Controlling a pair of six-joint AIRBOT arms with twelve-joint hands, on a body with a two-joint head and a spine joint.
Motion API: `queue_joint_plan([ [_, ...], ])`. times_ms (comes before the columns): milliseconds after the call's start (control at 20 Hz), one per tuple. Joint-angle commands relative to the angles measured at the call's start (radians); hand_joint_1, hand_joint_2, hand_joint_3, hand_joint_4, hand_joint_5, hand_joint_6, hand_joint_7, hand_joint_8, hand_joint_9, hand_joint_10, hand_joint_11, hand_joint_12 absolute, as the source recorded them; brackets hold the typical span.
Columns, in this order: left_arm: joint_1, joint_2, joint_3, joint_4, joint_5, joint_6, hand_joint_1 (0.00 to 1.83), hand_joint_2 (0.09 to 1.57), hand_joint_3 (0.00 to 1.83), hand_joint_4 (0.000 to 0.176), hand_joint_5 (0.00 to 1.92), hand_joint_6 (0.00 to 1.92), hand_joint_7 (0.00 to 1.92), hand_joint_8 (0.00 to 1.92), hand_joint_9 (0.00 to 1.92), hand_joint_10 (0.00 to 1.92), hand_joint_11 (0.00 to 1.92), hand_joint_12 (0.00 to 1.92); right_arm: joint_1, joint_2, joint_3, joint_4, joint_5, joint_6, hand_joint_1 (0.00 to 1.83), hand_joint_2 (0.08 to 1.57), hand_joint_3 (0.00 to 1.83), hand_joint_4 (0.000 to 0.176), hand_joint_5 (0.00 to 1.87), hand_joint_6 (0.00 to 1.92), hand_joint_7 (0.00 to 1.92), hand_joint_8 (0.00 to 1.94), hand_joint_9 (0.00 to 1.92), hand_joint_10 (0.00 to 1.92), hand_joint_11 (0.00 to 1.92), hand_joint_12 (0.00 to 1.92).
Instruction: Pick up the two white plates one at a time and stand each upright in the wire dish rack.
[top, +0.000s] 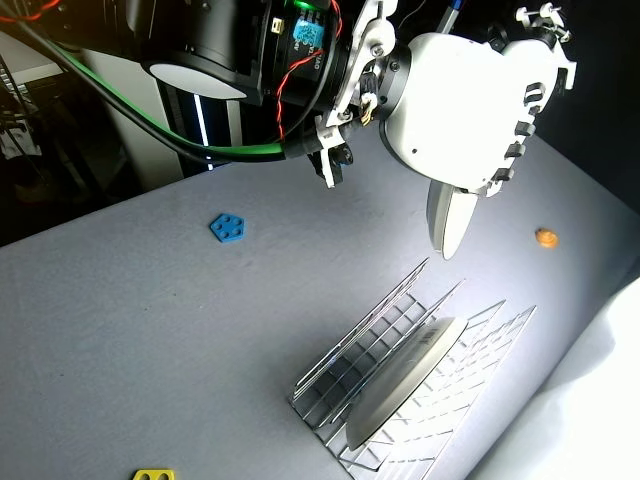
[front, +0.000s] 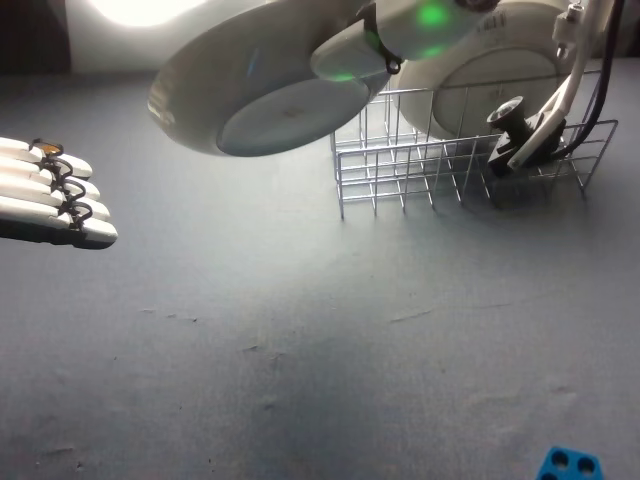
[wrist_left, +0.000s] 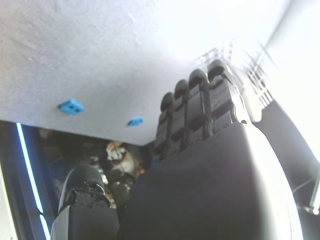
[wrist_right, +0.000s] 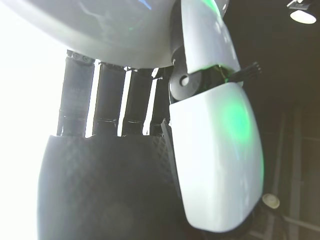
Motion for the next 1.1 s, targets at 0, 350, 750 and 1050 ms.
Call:
queue_joint_plan([
  [0,-0.01,0.002,-0.002,-0.066,-0.016,-0.003,0.0,1.06,0.0,0.0,0.1,0.01,0.12,0.01,0.08,0.01,0.03,0.02,0.027,0.0,-0.002,0.003,0.11,0.016,1.39,1.06,0.0,0.0,0.99,0.88,1.11,0.73,1.08,0.94,0.93,0.85],
  [350,-0.012,0.001,-0.004,-0.065,-0.016,-0.004,0.0,1.06,0.0,0.0,0.09,0.0,0.11,0.0,0.07,0.0,0.01,0.01,0.028,-0.007,0.007,-0.005,0.113,0.022,1.39,1.07,0.0,0.0,0.97,0.91,1.09,0.75,1.07,0.96,0.95,0.81],
  [750,-0.009,0.001,-0.009,-0.065,-0.016,-0.004,0.0,1.06,0.0,0.0,0.09,0.01,0.12,0.01,0.08,0.01,0.03,0.02,0.013,0.025,0.015,0.037,0.144,0.025,1.27,1.07,0.0,0.0,1.01,0.9,1.14,0.74,1.14,0.53,0.95,0.78],
  [1050,-0.009,0.001,-0.01,-0.065,-0.016,-0.004,0.0,1.06,0.0,0.0,0.09,0.01,0.12,0.01,0.08,0.01,0.02,0.01,-0.006,0.057,0.033,0.196,0.139,0.025,1.38,1.08,0.0,0.0,0.95,0.95,1.07,0.79,1.05,0.99,0.92,0.85],
])
